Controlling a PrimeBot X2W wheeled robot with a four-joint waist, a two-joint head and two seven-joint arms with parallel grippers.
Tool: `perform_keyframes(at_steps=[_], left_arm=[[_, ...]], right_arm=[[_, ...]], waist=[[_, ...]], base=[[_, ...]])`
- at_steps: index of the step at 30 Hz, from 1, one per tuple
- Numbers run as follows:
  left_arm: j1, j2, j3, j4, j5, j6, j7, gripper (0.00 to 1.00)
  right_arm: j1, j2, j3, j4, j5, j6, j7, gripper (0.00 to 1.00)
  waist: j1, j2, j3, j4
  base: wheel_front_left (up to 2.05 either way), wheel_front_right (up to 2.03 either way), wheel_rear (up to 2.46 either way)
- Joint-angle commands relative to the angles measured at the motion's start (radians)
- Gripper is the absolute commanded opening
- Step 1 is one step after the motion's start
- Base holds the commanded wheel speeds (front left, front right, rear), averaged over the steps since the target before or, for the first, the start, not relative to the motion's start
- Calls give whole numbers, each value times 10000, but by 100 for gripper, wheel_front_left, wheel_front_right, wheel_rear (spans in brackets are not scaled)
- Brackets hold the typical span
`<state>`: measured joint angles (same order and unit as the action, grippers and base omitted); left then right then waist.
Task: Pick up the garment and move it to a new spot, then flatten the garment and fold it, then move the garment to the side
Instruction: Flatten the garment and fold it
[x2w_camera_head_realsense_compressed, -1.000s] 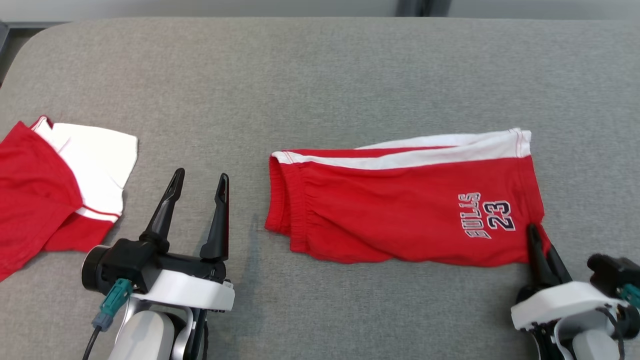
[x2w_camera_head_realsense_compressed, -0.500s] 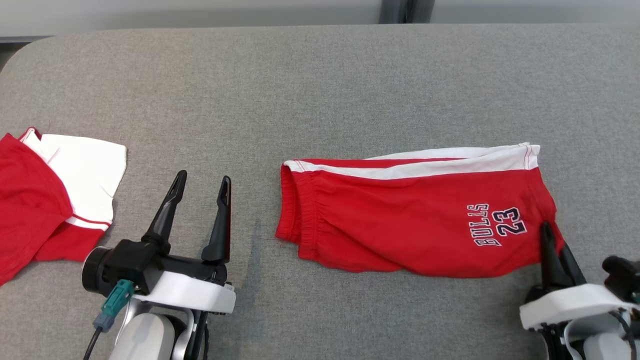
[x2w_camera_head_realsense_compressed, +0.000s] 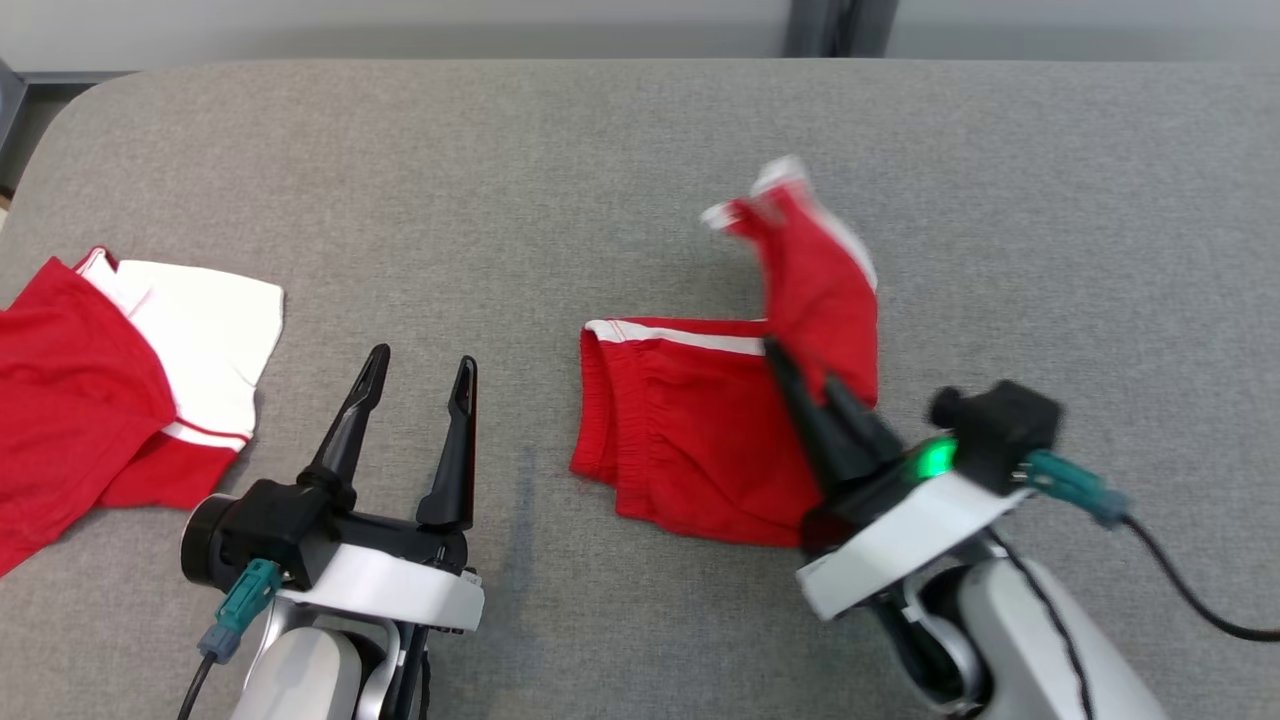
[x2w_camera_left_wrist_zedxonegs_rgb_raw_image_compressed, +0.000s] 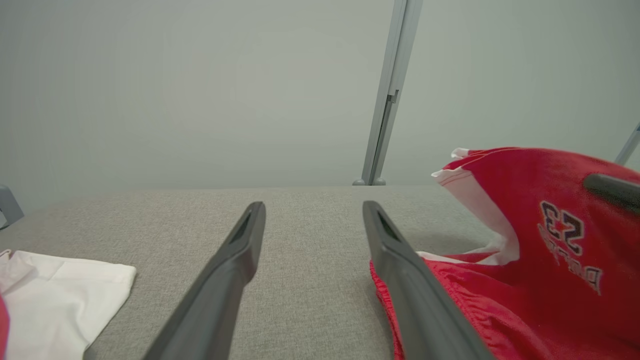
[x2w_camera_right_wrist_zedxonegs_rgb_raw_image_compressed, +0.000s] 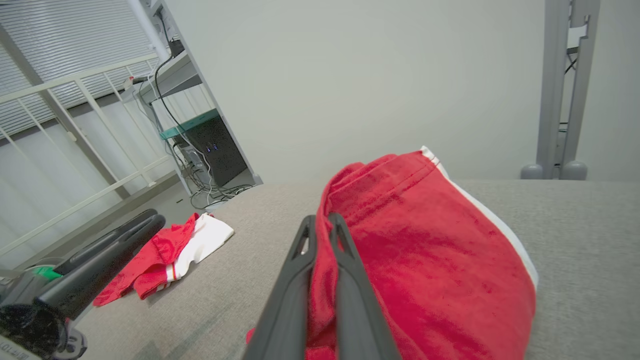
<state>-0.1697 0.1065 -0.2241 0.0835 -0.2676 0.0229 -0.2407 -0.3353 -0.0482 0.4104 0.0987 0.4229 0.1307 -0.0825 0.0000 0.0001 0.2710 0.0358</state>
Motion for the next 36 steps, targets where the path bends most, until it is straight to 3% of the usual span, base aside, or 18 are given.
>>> perform_keyframes(at_steps=[1,6,12,13,14,15,16,24,29,36], left_arm=[[-125,6,-1,32,-57,-23,-10,100],[-233,-68,-130,154,-114,-32,-52,100],[-229,-110,-167,255,-162,25,-110,100],[-230,-114,-167,255,-171,37,-123,100],[-228,-106,-153,279,-188,32,-132,100],[-236,-94,-138,303,-202,25,-146,100],[-250,-92,-135,316,-206,30,-155,100],[-110,-6,-86,358,-190,138,-180,100],[-1,91,-12,361,-200,221,-169,100],[227,345,226,304,-229,434,-114,100]], right_arm=[[-183,-49,338,188,136,1,84,0],[-846,-57,1967,1406,675,1,102,0],[-1257,-53,2793,2531,1001,3,-214,0],[-1324,-56,2872,2628,1001,1,-268,18],[-1391,-48,2976,2686,900,3,-323,46],[-1426,-44,3058,2740,832,3,-367,92],[-1466,-51,3111,2792,715,1,-425,100],[-1009,-60,2732,1864,-60,1,-1095,100],[-507,-60,1562,1201,-444,1,-1244,100],[566,-51,-1190,259,-1262,1,-1135,100]], waist=[[0,-1,49,100],[0,-1,190,418],[0,-1,289,580],[0,-1,302,575],[0,-1,313,562],[0,-1,317,543],[0,-1,312,520],[0,-1,48,251],[0,-1,-163,83],[0,-1,-571,-198]], base=[[0,0,0],[0,0,0],[0,0,0],[0,0,0],[0,0,0],[0,0,0],[0,0,0],[0,0,0],[0,0,0],[0,0,0]])
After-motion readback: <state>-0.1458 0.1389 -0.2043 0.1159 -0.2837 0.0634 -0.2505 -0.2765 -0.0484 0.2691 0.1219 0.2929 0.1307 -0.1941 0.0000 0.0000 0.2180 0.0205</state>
